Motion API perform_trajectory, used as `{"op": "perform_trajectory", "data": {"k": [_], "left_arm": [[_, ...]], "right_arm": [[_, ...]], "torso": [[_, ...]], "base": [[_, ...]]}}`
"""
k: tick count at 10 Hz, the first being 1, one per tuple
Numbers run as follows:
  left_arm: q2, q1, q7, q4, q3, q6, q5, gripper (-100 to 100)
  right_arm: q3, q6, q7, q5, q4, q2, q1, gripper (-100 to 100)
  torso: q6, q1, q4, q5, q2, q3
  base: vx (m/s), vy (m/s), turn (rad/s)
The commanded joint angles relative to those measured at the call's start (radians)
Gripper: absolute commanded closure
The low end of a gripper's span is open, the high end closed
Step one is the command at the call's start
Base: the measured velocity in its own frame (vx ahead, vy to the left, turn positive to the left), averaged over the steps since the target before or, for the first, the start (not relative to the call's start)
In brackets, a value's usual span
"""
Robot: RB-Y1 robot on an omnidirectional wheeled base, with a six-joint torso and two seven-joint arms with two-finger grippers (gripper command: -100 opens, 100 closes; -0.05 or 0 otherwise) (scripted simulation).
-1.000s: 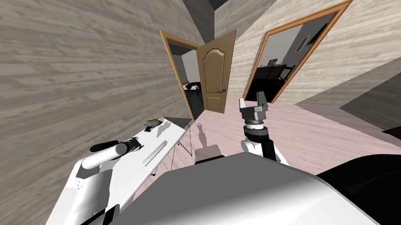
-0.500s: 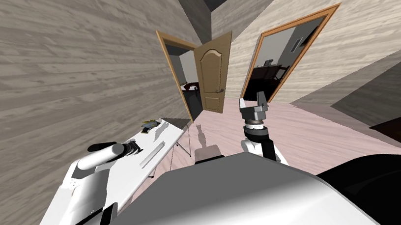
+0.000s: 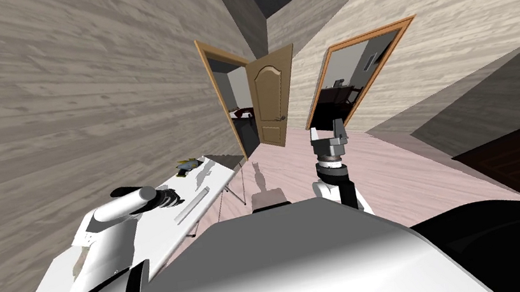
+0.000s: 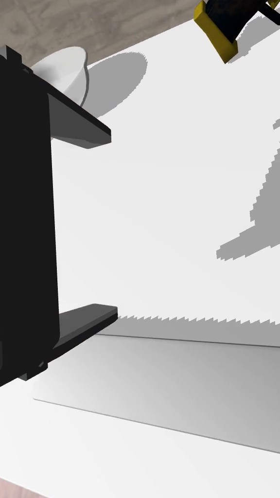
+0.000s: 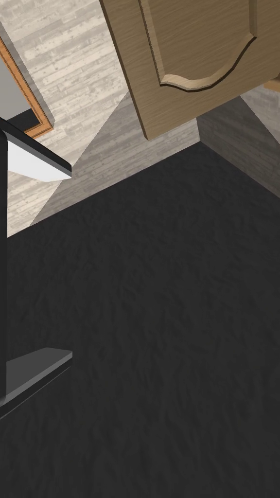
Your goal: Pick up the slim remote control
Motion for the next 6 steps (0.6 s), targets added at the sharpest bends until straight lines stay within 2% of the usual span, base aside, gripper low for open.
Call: {"op": "perform_trajectory", "data": {"k": [1,2,3,4,5,6], "left_arm": [[0.003,-0.002,0.009,0.016,0.002,0.050,0.004,-100],[0.003,-0.002,0.009,0.016,0.002,0.060,0.004,-100],[0.012,-0.008,0.022,0.052,0.005,0.097,0.015,-100],[0.012,-0.008,0.022,0.052,0.005,0.117,0.015,-100],[0.020,-0.013,0.034,0.085,0.008,0.147,0.025,-100],[0.020,-0.013,0.034,0.085,0.008,0.169,0.025,-100]], "right_arm": [[0.000,0.000,0.000,0.000,0.000,0.000,0.000,0],[0.000,0.000,0.000,0.000,0.000,0.000,0.000,0],[0.000,0.000,0.000,0.000,0.000,0.000,0.000,0],[0.000,0.000,0.000,0.000,0.000,0.000,0.000,0],[0.000,0.000,0.000,0.000,0.000,0.000,0.000,0],[0.000,0.000,0.000,0.000,0.000,0.000,0.000,0]], "torso": [[0.000,0.000,0.000,0.000,0.000,0.000],[0.000,0.000,0.000,0.000,0.000,0.000],[-0.001,0.001,0.000,0.000,0.000,0.000],[0.000,0.001,0.000,0.000,0.000,0.000],[-0.001,0.001,0.000,0.000,0.000,0.000],[0.000,0.001,0.000,0.000,0.000,0.000]], "base": [[-0.008,-0.025,-0.071],[-0.002,-0.013,-0.005],[-0.006,-0.017,-0.137],[-0.009,-0.012,-0.069],[-0.008,-0.014,-0.088],[-0.005,-0.009,-0.073]]}}
